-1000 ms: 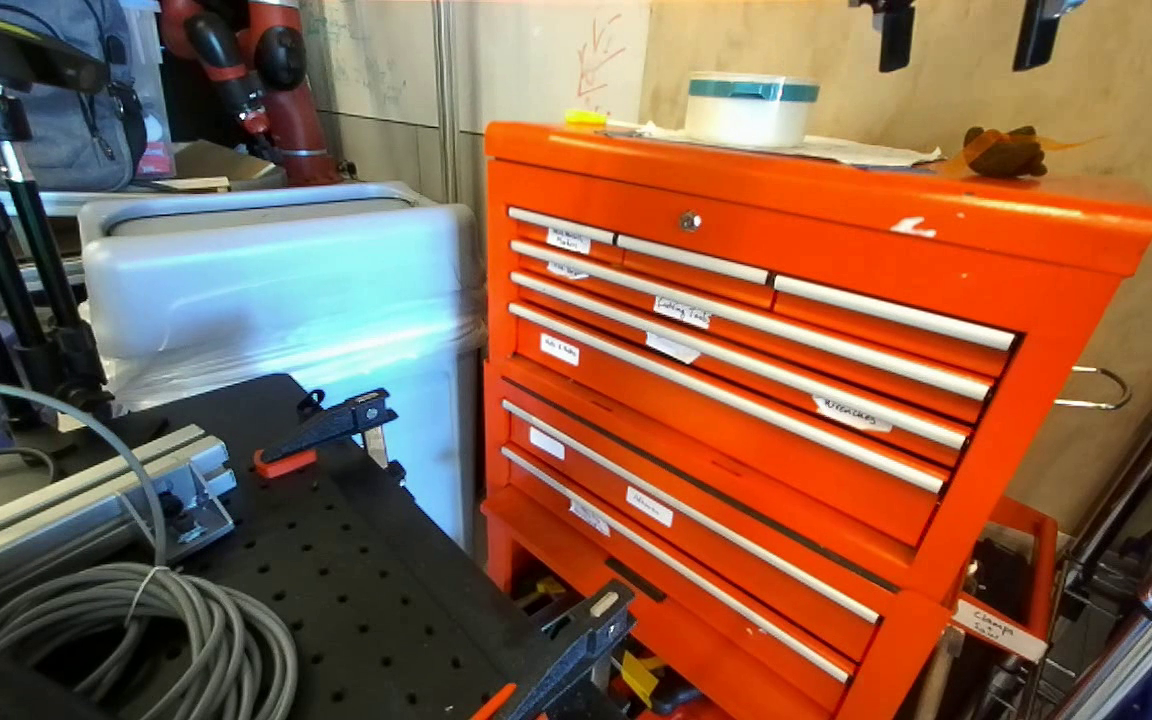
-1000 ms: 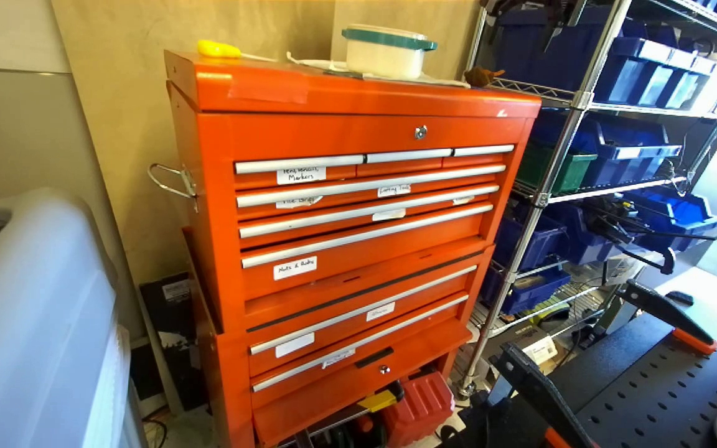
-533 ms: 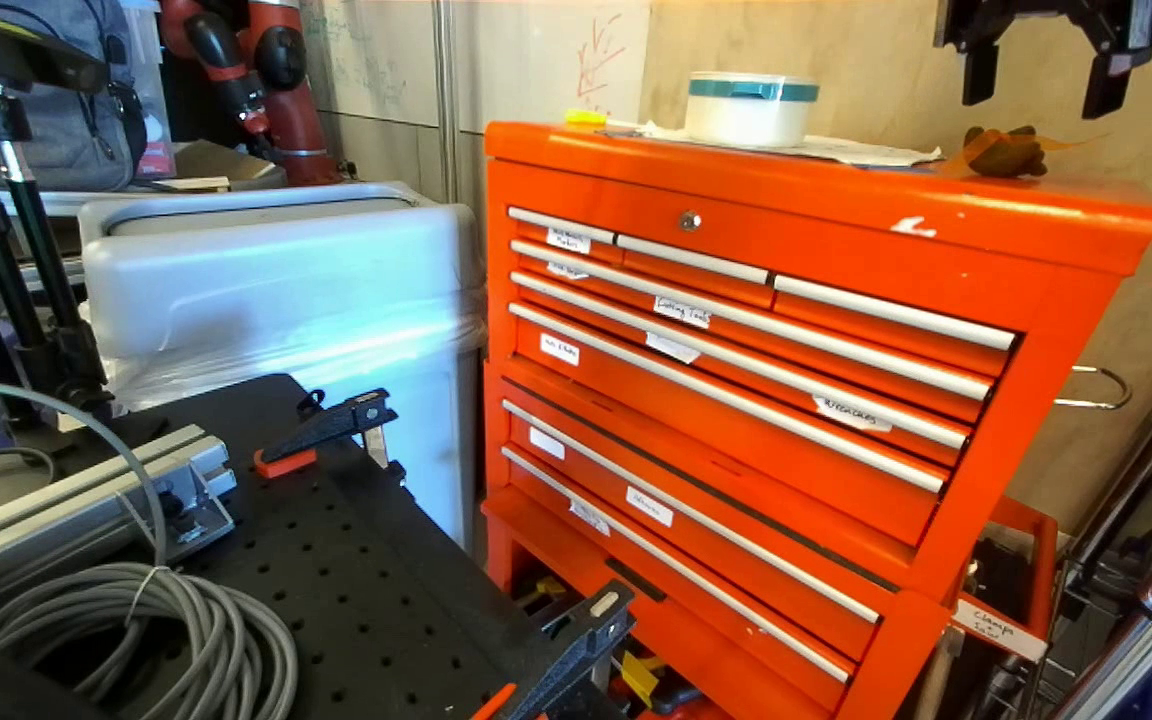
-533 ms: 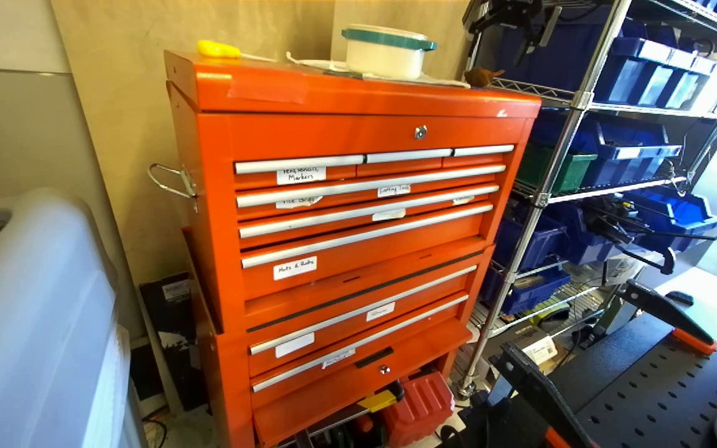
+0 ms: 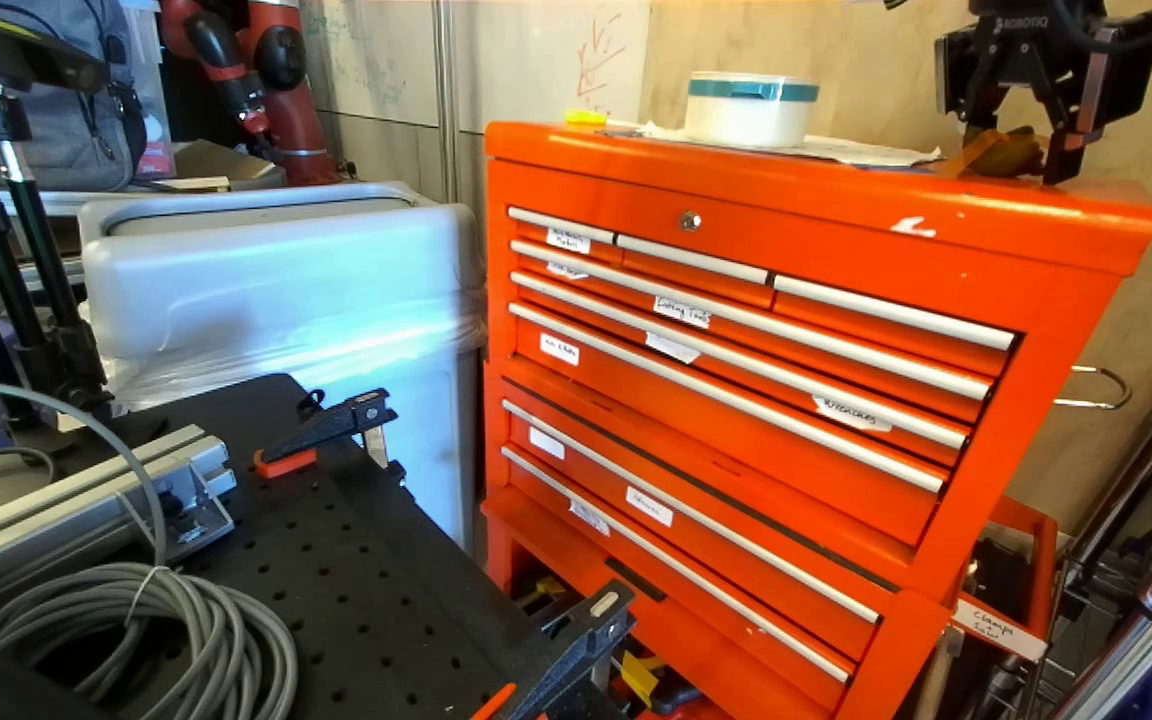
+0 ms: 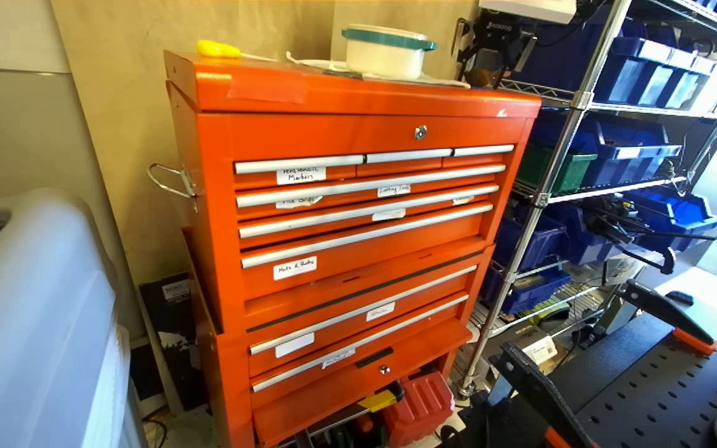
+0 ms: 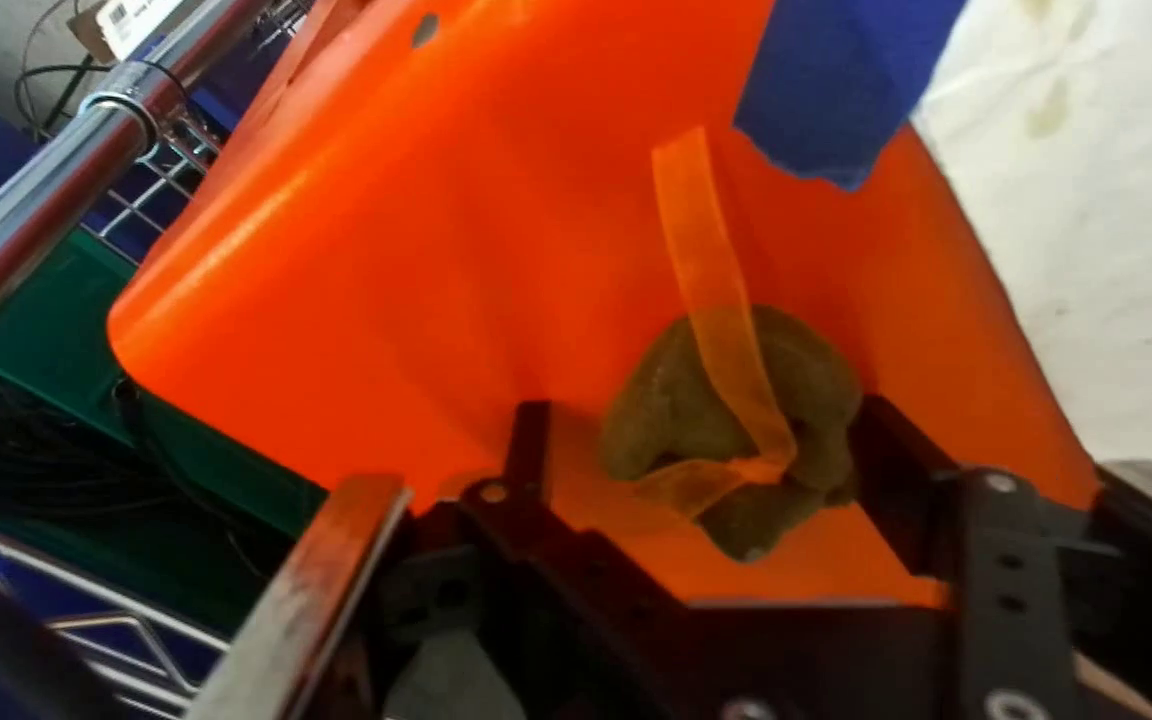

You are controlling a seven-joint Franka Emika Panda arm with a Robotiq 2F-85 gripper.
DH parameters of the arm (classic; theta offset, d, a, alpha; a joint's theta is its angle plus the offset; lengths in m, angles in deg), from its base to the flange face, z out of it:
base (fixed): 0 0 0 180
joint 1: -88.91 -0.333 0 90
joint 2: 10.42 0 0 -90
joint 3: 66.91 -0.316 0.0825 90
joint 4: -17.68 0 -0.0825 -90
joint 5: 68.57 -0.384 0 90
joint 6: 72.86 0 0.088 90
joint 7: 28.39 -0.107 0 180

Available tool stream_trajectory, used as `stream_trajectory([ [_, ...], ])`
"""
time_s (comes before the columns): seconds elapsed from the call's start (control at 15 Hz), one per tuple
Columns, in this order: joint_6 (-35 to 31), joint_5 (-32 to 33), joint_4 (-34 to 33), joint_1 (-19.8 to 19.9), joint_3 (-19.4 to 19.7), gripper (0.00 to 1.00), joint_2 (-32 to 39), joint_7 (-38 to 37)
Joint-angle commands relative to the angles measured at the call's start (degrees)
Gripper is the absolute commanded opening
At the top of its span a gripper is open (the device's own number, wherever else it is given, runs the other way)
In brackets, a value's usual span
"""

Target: Put the brown doll in the white bowl

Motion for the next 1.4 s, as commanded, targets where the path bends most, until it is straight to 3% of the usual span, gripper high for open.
stream_trajectory([
  [0.0, 1.3, -0.9, -2.4, -1.4, 1.1, 0.43, 0.5, -1.3],
  [0.4, 4.4, -2.0, -3.2, -1.9, 0.5, 0.02, -1.5, -2.5],
  [0.93, 6.3, -5.7, -8.7, -6.8, -2.3, 0.04, -5.9, -14.1],
  [1.33, 7.5, -7.6, -8.4, -9.2, -6.5, 0.04, -6.6, -16.7],
])
